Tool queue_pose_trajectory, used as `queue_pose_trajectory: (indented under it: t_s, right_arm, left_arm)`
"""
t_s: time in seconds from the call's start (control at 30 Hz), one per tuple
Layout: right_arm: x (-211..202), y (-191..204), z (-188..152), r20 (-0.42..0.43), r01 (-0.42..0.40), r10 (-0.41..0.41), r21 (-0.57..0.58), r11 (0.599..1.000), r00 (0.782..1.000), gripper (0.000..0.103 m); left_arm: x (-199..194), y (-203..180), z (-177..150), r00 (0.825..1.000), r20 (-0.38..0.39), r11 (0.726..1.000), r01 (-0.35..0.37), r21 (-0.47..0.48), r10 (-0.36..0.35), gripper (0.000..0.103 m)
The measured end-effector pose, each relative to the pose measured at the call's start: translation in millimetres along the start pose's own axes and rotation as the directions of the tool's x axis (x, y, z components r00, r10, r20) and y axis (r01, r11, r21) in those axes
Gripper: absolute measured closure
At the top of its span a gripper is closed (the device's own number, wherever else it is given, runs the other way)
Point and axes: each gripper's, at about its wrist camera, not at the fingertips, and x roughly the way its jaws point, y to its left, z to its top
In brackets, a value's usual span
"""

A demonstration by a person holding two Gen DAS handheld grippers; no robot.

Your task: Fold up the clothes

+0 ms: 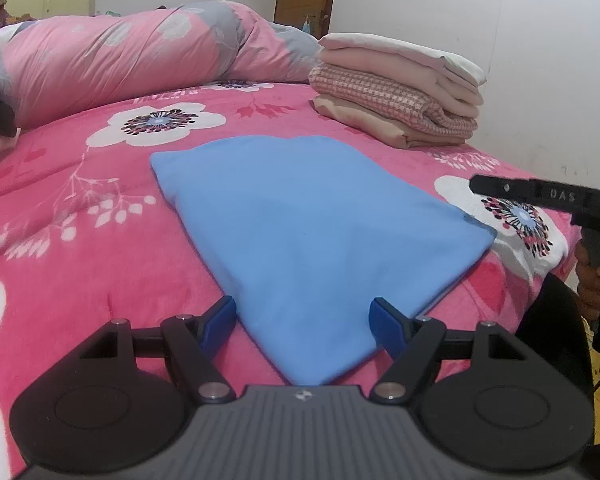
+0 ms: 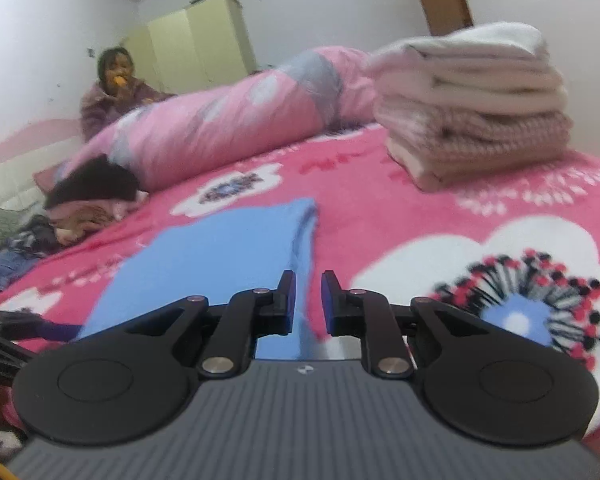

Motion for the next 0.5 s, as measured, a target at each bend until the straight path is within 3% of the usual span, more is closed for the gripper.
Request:
queue_pose_trajectory:
  t_s: [0.2, 0.5]
  right_arm:
    - [10, 26, 3, -0.002, -0.093, 0.093, -0.036, 0.995, 0.996, 0.089]
    - [33, 61, -11, -0.077, -0.209, 0.203, -0.073, 0.975, 0.976, 0.089]
  left_arm:
    - [0, 0, -1, 1.000, -0.001, 1.000, 0.001, -0.005, -0.001, 0.028]
    - [0, -1, -1, 1.000, -0.001, 1.000, -0.001, -0.006, 0.001, 0.028]
